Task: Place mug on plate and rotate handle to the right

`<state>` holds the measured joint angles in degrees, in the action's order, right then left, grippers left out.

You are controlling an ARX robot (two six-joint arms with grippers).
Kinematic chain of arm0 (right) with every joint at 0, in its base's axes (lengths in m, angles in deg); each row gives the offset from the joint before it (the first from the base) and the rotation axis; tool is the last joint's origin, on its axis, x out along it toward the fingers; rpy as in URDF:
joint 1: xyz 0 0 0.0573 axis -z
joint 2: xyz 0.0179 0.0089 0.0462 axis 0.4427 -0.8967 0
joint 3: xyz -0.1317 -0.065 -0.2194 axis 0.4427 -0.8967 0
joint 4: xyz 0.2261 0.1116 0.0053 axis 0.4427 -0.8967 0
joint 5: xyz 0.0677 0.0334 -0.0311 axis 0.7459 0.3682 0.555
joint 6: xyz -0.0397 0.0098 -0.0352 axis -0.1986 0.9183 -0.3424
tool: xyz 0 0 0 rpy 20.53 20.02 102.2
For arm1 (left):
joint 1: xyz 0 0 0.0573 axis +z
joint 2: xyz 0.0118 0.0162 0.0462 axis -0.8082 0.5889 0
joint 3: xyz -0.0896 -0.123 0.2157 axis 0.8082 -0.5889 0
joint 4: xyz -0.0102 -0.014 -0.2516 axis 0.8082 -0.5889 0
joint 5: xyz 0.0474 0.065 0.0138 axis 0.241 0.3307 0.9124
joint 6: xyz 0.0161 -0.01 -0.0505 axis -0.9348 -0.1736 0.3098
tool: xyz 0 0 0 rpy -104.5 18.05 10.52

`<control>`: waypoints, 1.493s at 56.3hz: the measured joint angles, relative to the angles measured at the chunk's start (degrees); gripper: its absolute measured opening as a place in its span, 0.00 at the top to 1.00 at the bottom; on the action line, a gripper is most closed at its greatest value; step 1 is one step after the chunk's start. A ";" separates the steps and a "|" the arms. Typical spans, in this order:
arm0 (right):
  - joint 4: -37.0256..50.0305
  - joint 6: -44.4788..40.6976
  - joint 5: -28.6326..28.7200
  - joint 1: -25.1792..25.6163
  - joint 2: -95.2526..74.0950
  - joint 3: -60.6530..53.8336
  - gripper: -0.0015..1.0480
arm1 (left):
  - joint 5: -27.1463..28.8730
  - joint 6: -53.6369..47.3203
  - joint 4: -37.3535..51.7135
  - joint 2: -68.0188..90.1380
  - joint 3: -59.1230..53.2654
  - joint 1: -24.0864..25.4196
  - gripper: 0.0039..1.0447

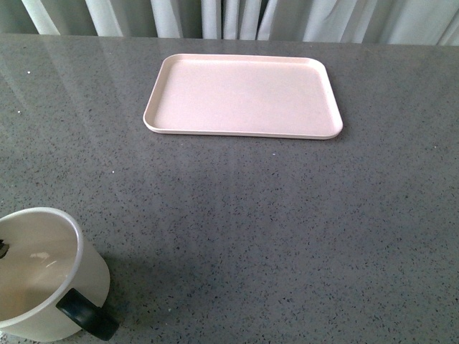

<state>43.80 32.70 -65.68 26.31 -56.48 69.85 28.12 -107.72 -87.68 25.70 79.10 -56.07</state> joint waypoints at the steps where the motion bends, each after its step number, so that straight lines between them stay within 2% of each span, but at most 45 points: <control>1: 0.00 0.00 0.00 0.00 0.00 0.00 0.09 | 0.02 -0.02 0.00 0.00 0.00 -0.15 0.62; 16: 0.00 0.00 0.00 -0.02 0.00 0.00 0.09 | 0.17 0.48 -2.08 -0.79 0.13 -1.77 0.98; 29: 0.00 0.00 0.00 0.00 0.00 0.00 0.09 | 2.19 2.97 -7.19 -3.15 3.43 -4.55 0.98; 44: 0.00 0.00 0.00 -0.02 0.00 0.00 0.09 | 4.83 11.13 -9.29 0.52 14.27 -11.61 0.98; 61: 0.00 0.00 0.00 0.00 0.00 0.00 0.09 | 7.17 20.65 -11.91 12.98 31.34 -20.98 0.98; 67: 0.00 0.00 0.00 0.00 0.00 0.00 0.09 | 8.41 23.87 -14.32 20.15 41.09 -24.44 0.98; 84: 0.00 0.00 0.00 -0.02 0.00 0.00 0.09 | 9.38 27.78 -18.97 31.98 57.81 -26.97 0.98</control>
<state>43.80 32.70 -65.68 26.29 -56.48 69.85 37.50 -79.94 -106.65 57.67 136.91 -83.04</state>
